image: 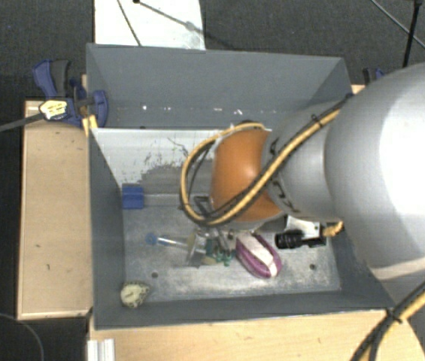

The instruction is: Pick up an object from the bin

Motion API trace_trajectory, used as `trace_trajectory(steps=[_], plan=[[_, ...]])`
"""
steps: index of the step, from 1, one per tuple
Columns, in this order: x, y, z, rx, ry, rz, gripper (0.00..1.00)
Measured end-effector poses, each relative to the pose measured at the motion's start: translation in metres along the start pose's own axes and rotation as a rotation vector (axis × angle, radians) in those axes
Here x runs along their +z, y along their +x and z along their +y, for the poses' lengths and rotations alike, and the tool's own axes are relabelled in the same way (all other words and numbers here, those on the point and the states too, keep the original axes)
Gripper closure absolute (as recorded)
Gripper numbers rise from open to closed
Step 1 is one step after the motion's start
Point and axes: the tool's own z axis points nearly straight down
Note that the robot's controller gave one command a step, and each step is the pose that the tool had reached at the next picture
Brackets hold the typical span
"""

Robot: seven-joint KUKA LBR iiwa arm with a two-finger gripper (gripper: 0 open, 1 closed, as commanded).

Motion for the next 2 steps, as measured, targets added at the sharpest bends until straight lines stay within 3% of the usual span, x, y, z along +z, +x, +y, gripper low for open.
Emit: trace_trajectory(steps=[2], plan=[[-0.046,-0.002,0.001,0.003,0.001,-0.004,1.00]])
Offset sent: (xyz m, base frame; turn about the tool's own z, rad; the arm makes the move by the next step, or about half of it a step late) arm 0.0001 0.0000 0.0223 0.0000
